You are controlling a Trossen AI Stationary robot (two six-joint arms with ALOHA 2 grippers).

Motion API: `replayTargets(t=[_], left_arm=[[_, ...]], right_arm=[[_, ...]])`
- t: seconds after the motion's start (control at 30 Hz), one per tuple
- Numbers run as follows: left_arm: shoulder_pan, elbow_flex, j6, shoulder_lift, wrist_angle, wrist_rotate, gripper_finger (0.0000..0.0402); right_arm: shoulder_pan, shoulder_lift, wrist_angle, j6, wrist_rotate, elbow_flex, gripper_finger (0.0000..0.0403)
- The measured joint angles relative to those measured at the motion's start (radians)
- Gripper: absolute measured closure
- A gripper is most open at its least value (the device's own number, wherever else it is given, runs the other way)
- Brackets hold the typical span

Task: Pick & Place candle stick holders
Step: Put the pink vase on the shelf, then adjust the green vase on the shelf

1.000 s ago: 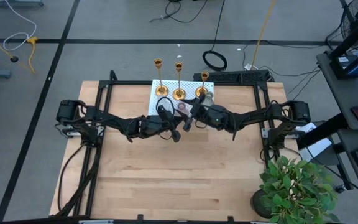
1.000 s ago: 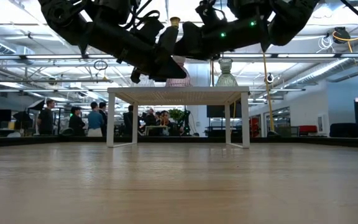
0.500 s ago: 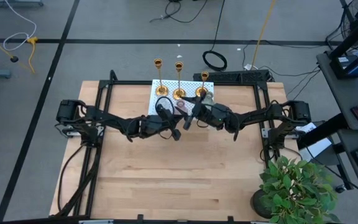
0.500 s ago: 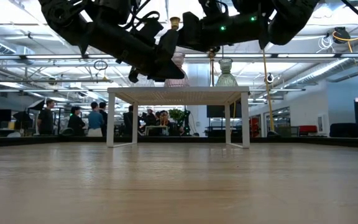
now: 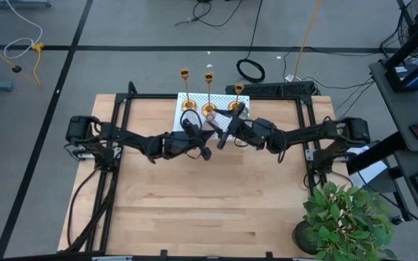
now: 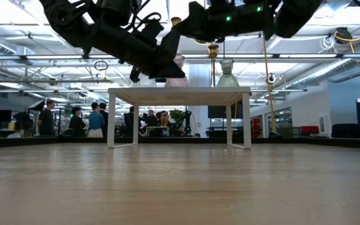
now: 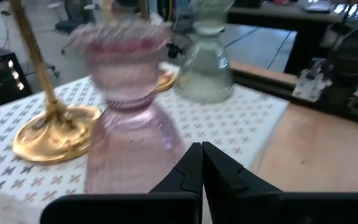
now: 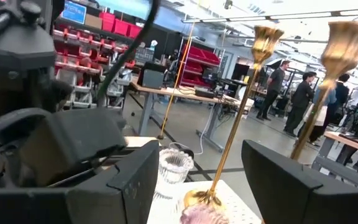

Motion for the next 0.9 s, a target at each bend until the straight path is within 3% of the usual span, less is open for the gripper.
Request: replayTargets(t=[0.3,0.57,0.7,0.9], left_arm=[[-0.073,0.0,0.055,-0.08,0.036,0.002,0.0396],[-0.153,0.001,0.128,-0.299,-0.095,0.002,0.0395],[-0.175,0.001,0.132,-0.4,-0.195,-0.013,0.0396],[-0.194,0.001,0.147,-0.489,-0.318,-0.127,0.0398]], right_arm=[[0.044,-0.164,-0.336,0.008,0.008,0.0,0.0181],[0.096,-0.326,-0.615,0.03,0.297,-0.002,0.0181],[0.084,-0.378,-0.641,0.088,0.34,-0.053,0.0181],[0.033,-0.403,-0.531,0.133,0.338,-0.151,0.0181]])
